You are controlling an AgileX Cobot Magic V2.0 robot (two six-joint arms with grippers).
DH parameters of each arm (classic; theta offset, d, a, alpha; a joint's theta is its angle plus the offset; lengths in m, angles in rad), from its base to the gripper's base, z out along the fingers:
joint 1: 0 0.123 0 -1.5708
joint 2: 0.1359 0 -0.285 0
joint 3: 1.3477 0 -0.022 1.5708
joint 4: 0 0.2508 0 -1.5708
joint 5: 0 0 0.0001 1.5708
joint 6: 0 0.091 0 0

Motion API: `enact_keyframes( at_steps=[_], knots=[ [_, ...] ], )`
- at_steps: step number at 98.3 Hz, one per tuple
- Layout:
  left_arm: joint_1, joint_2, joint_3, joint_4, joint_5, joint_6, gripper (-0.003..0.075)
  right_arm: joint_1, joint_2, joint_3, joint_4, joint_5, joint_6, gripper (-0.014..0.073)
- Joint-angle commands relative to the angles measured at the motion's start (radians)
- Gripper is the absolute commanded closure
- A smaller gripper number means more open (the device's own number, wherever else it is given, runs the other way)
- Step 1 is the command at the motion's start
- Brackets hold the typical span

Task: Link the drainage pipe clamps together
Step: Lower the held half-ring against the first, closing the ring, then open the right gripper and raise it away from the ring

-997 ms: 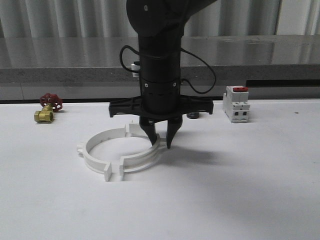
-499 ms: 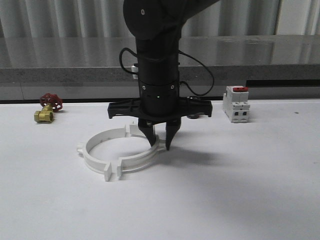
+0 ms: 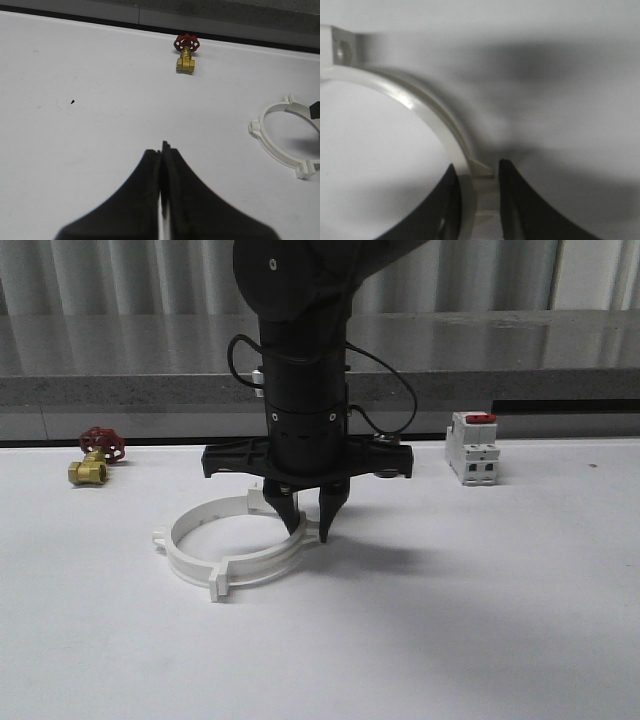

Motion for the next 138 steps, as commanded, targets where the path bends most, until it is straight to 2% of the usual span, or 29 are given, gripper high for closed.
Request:
enact_keyframes(
  at_steps=[1, 27, 34, 72, 84, 100, 120, 138],
  knots=[
    [0.000, 0.006, -0.025, 0.003, -0.070, -0.001, 0.0741, 0.000, -0.063, -0.032, -0.026, -0.018, 0.005, 0.0635],
    [0.000, 0.006, -0.025, 0.003, -0.070, -0.001, 0.0741, 0.000, -0.061, -0.032, -0.026, -0.018, 0.005, 0.0635],
    [0.000, 0.006, -0.025, 0.003, -0.070, -0.001, 0.0741, 0.000, -0.057, -0.032, -0.026, -0.018, 0.006, 0.0610],
    [0.000, 0.006, -0.025, 0.003, -0.070, -0.001, 0.0741, 0.000, -0.047, -0.032, -0.011, -0.047, 0.006, 0.0245],
    [0.000, 0.006, -0.025, 0.003, -0.070, -0.001, 0.0741, 0.000, -0.047, -0.032, -0.011, -0.052, 0.006, 0.0169],
    [0.000, 0.006, -0.025, 0.003, -0.070, -0.001, 0.0741, 0.000, -0.068, -0.033, -0.011, -0.046, -0.017, 0.0165],
    [0.000, 0.006, -0.025, 0.003, -0.070, -0.001, 0.0741, -0.027, -0.143, -0.032, -0.009, -0.039, -0.192, 0.0165],
    [0.000, 0.006, -0.025, 0.003, -0.070, -0.001, 0.0741, -0.098, -0.257, -0.004, -0.008, -0.027, -0.342, 0.0165]
  ],
)
